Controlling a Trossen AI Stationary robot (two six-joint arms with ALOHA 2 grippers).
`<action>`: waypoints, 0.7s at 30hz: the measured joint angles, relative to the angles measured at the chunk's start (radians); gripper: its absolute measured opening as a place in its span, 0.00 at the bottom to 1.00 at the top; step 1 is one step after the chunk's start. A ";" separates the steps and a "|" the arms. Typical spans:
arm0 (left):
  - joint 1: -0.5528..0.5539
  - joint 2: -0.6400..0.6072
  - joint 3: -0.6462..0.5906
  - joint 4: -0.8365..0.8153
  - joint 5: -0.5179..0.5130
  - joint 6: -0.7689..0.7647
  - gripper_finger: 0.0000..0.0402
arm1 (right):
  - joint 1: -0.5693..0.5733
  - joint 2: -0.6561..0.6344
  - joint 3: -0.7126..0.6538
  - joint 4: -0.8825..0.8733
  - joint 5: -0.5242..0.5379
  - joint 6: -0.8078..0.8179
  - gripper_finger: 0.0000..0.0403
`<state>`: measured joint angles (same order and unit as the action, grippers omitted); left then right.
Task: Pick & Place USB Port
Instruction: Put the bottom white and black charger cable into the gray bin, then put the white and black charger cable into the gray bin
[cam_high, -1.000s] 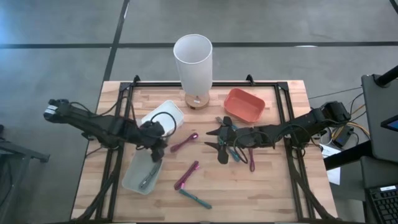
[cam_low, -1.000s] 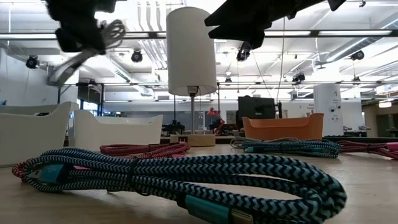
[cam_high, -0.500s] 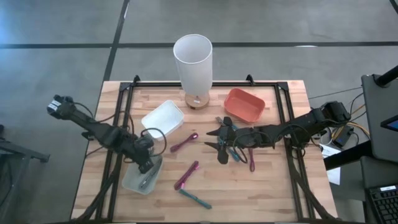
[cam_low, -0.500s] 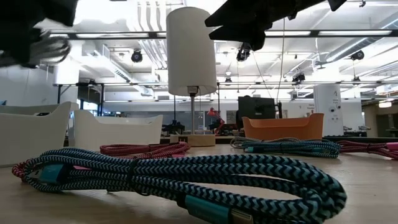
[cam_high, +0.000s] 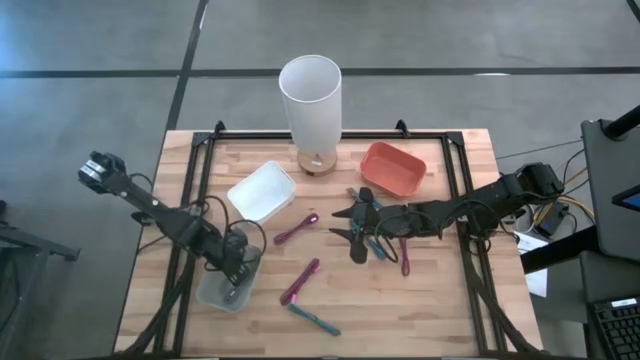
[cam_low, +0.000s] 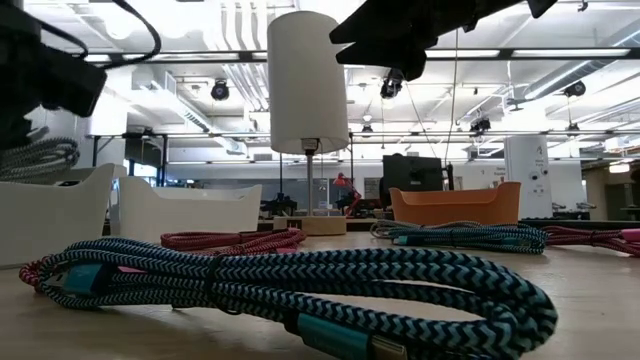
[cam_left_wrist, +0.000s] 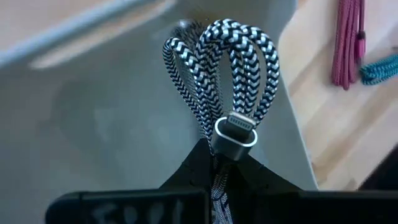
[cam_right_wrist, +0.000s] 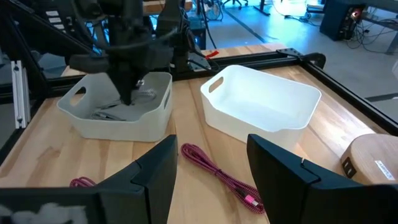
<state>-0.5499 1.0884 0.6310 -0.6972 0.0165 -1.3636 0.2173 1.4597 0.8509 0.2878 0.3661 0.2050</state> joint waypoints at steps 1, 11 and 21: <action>0.000 0.003 -0.010 0.013 0.012 -0.001 0.05 | 0.000 0.000 0.000 0.000 0.000 0.000 0.48; 0.000 0.016 -0.099 0.048 0.045 -0.064 0.12 | 0.000 0.000 0.000 0.000 0.002 0.002 0.48; 0.000 0.016 -0.082 0.052 0.042 -0.031 0.25 | 0.000 0.000 0.000 -0.003 0.002 0.001 0.48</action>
<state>-0.5495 1.1049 0.5486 -0.6456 0.0583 -1.3945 0.2169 1.4597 0.8509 0.2844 0.3679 0.2058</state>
